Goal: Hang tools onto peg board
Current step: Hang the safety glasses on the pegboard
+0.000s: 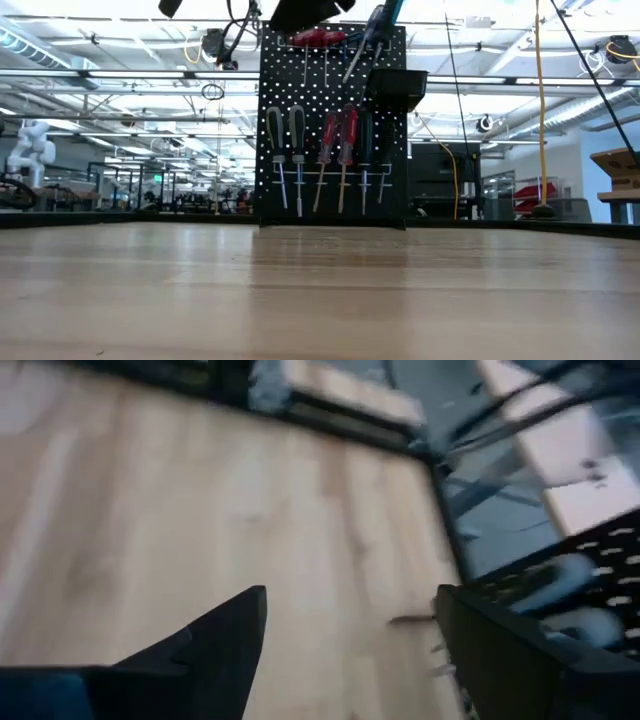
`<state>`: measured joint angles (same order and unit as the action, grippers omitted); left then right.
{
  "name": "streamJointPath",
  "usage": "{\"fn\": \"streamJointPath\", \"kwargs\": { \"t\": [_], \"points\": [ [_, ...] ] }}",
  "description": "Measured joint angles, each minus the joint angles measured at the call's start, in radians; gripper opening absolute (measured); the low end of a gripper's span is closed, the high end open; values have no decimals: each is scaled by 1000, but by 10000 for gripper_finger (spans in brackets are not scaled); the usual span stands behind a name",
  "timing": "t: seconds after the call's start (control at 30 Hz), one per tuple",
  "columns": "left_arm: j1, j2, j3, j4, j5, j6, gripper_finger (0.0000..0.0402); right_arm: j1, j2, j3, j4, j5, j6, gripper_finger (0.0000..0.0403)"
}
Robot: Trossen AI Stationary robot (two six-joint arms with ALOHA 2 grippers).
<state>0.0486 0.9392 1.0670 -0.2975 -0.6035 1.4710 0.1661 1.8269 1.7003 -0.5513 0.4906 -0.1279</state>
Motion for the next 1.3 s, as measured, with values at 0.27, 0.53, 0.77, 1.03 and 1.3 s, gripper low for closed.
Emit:
{"fn": "streamJointPath", "kwargs": {
  "t": [0.27,0.53,0.77,1.03,1.3],
  "points": [
    [0,-18,-4,-63,1,-33,26,-117,-90,-115,288,-233,-84,286],
    [-6,-36,-29,-58,5,-22,26,-113,-127,-212,629,-101,-44,286],
    [-20,-23,-29,-53,22,-24,26,-135,-115,-222,692,-25,40,286],
    [-44,-23,-29,18,15,-11,26,-130,-99,-222,687,-98,142,286],
    [-44,-16,-29,54,-15,8,26,-131,-78,-222,681,-97,240,286]
  ]
}}
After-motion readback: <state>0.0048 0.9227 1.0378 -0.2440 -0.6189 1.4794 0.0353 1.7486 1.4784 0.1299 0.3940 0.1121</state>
